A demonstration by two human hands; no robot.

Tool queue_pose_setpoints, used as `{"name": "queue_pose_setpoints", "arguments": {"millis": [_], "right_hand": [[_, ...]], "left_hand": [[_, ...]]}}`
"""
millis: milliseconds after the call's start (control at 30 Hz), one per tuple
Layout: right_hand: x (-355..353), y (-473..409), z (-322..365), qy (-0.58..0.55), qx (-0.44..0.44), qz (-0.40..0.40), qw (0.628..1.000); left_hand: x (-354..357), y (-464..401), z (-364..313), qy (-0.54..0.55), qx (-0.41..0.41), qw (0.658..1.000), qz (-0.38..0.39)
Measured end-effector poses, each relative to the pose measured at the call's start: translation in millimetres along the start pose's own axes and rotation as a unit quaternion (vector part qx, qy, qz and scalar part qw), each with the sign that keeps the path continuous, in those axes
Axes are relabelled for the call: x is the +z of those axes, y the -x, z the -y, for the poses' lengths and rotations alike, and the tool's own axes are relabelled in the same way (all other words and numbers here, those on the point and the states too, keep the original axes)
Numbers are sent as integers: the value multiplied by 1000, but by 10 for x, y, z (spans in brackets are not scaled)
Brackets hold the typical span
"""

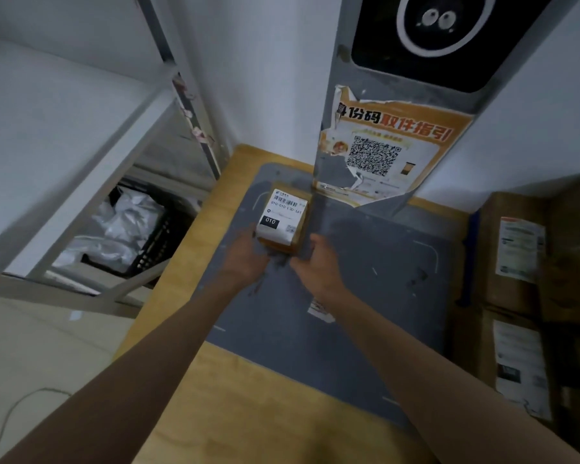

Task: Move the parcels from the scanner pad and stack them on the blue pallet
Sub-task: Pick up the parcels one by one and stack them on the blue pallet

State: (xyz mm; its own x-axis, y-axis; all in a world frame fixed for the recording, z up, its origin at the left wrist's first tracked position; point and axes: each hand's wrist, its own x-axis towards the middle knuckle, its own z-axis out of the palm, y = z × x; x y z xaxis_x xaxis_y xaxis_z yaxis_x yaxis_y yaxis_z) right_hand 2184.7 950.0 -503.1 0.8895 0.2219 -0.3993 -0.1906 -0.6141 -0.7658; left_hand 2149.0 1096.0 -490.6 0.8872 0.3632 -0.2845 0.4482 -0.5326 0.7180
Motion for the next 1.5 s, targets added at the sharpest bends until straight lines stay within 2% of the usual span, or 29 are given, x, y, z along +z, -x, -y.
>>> {"name": "queue_pose_setpoints", "arguments": {"millis": [133, 300, 433, 633, 733, 867, 1000, 1167, 1333, 1500], "right_hand": [[37, -70, 24, -4, -18, -32, 999], [-40, -206, 38, 116, -9, -57, 992], [-57, -223, 51, 169, 14, -52, 984], [-194, 113, -9, 126, 0, -4, 992], [-416, 475, -44, 128, 9, 50, 990], [-826, 1045, -62, 165, 11, 95, 982], [-1241, 1546, -92, 170, 12, 74, 983], [-1659, 2106, -214, 181, 21, 29, 983], [-1985, 2587, -366, 176, 35, -10, 984], [-2250, 2988, -468, 132, 6, -49, 990]], "left_hand": [[138, 38, -4, 32, 8, 999, 33], [220, 128, 84, 55, 36, 993, 98], [131, 245, 197, -34, 50, 985, 160], [-73, 423, 304, -155, -11, 973, 173], [-214, 595, 242, -193, -6, 964, 182], [-310, 910, -93, -186, 30, 964, 189], [-196, 1186, -554, -155, 109, 952, 239], [57, 1558, -1070, -136, 202, 939, 244], [293, 1910, -1406, -102, 239, 926, 275], [434, 2150, -1699, -105, 274, 918, 266]]}}
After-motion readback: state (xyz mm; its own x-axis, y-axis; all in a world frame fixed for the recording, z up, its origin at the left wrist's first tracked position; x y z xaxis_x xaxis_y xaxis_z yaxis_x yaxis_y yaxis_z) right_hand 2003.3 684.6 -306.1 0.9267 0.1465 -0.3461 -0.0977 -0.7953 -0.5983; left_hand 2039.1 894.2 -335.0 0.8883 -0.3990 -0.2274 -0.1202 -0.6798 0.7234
